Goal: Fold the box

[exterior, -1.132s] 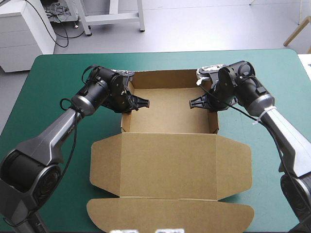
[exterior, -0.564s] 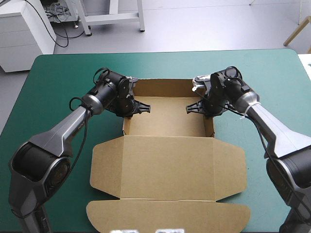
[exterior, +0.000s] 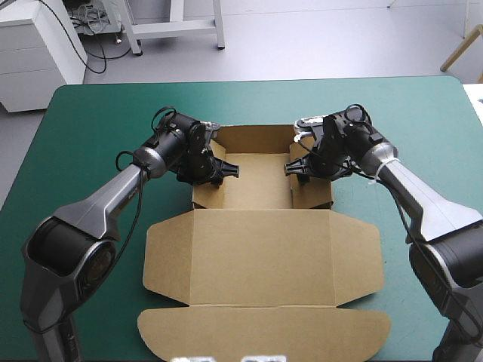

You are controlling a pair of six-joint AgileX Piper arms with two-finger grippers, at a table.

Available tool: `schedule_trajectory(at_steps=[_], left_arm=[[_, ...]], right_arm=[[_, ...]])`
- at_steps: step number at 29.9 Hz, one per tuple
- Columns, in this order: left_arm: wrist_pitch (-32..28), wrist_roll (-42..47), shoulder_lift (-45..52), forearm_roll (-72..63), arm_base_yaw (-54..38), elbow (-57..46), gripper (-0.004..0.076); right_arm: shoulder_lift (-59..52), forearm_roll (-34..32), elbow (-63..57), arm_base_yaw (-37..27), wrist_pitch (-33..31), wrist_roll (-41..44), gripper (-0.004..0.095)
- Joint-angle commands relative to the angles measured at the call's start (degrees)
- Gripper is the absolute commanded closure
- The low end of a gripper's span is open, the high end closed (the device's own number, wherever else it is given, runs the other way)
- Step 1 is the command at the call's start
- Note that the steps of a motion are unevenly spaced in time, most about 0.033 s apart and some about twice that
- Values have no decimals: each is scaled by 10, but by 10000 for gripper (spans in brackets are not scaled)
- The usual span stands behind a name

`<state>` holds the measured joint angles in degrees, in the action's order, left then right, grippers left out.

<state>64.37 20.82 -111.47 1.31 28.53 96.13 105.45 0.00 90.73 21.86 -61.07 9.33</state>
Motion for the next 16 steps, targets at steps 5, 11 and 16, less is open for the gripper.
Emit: schedule_trajectory(at_steps=[5,11,16], left_arm=[[1,-2,20,-1,5,37,183],[38,-2,20,46,5,109,197],[99,-3,25,124,5,179,199]], right_arm=[[-28,-7,14,0,22,-4,-10],[-28,-11,50,0,7,-2,-10],[-33,-13,125,0,-32,-2,-6]])
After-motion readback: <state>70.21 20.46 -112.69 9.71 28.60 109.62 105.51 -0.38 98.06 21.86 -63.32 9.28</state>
